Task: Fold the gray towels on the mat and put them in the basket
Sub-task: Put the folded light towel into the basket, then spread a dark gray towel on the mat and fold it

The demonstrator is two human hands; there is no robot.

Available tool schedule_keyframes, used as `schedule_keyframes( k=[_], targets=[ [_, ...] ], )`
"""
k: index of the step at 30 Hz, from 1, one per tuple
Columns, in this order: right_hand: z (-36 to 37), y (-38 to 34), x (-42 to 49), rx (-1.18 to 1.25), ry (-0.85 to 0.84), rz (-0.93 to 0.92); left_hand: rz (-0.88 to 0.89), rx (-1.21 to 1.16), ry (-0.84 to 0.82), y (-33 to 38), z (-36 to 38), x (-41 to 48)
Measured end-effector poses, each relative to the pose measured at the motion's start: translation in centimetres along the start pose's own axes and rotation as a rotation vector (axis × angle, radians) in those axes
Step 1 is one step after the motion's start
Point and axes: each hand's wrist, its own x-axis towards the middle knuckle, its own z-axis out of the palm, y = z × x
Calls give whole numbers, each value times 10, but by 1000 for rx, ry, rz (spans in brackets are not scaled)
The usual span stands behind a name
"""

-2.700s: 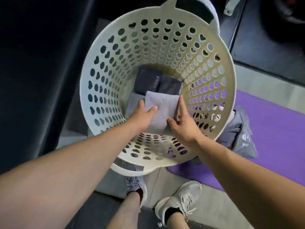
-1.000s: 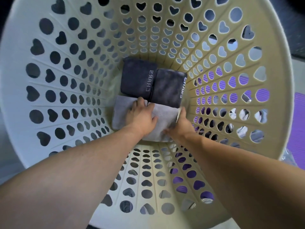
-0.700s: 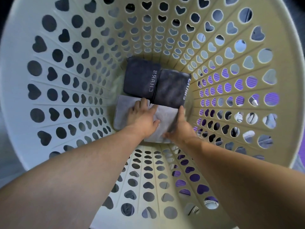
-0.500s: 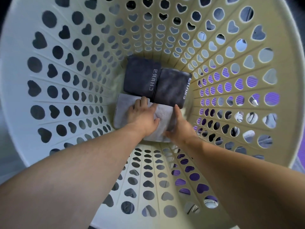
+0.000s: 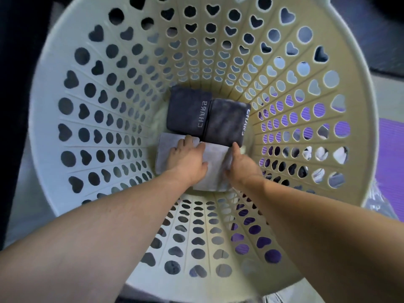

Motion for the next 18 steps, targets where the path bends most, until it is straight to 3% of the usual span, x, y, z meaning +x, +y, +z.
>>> schedule_keyframes(
  k=[5, 9, 14, 18],
  targets=[
    [-35, -4, -22, 85, 11, -11, 2, -89, -47, 3, -31, -20],
    [-82, -13, -76, -4, 36, -157, 34, -160, 7, 14, -71, -47],
    [-146, 18, -179, 42, 307, -410, 113, -238, 115, 39, -137, -86],
    [-170, 76, -250, 107, 466, -397, 208, -195, 141, 80, -188, -122]
  ],
)
